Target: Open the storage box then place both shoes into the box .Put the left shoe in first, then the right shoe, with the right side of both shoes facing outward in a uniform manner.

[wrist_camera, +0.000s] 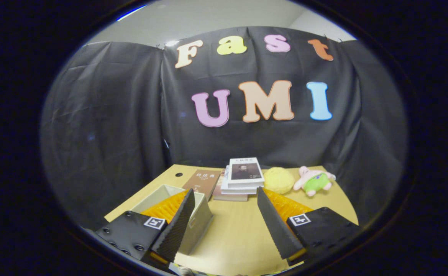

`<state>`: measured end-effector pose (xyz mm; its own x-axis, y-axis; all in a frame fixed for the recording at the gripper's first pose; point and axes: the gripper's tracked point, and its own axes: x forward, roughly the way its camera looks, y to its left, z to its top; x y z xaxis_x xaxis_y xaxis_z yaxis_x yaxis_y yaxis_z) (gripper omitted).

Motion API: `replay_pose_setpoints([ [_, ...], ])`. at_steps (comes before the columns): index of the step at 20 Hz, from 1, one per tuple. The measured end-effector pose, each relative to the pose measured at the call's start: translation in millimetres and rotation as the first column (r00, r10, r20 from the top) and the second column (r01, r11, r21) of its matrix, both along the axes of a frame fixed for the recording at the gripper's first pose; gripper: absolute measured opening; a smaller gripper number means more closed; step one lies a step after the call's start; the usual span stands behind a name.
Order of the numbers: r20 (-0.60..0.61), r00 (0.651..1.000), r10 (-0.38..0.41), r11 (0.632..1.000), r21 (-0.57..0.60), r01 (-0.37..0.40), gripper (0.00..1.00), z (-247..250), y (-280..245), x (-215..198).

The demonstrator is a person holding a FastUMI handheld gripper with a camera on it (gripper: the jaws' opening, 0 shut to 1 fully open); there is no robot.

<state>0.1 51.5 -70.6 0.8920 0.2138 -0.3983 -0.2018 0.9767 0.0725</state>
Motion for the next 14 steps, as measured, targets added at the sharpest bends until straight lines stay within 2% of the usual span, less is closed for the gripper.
replay_pose_setpoints([
  [7, 0.191, 0.977, -0.099, 0.993, -0.05, 0.11, 1.0, 49, -46, -6],
  [14, 0.225, 0.959, -0.173, 0.982, -0.029, 0.184, 1.0, 62, -73, -6],
])
